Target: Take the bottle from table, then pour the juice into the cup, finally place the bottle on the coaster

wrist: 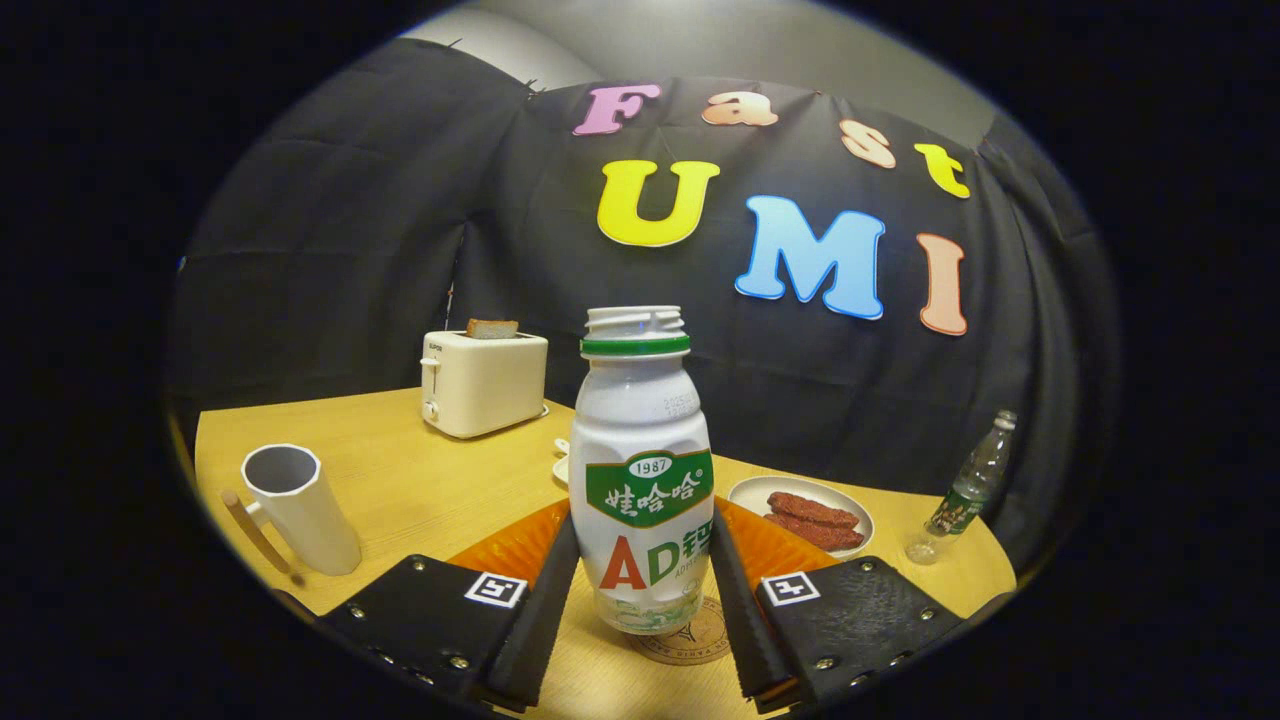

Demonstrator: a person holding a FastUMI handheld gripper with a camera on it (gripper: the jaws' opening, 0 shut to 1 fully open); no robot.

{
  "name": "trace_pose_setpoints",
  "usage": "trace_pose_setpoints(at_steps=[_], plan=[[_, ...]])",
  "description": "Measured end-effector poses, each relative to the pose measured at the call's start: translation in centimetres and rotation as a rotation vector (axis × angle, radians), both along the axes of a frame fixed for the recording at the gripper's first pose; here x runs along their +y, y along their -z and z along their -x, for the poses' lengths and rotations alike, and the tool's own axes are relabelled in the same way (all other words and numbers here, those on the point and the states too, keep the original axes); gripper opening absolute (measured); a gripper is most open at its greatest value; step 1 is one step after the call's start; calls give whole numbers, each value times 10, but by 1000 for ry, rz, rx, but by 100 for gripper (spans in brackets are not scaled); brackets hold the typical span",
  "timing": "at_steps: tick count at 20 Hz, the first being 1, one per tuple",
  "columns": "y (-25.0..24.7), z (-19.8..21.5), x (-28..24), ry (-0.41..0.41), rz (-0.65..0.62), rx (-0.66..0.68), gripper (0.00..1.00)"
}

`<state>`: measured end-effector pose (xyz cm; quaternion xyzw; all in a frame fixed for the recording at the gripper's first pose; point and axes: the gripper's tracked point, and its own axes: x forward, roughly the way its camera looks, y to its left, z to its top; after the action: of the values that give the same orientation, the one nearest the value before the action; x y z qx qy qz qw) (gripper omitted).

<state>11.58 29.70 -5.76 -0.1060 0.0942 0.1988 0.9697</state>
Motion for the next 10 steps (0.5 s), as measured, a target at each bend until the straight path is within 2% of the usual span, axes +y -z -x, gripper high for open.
trace_pose_setpoints(at_steps=[10], plan=[[29, -19, -34, 75, -90, 53, 71]])
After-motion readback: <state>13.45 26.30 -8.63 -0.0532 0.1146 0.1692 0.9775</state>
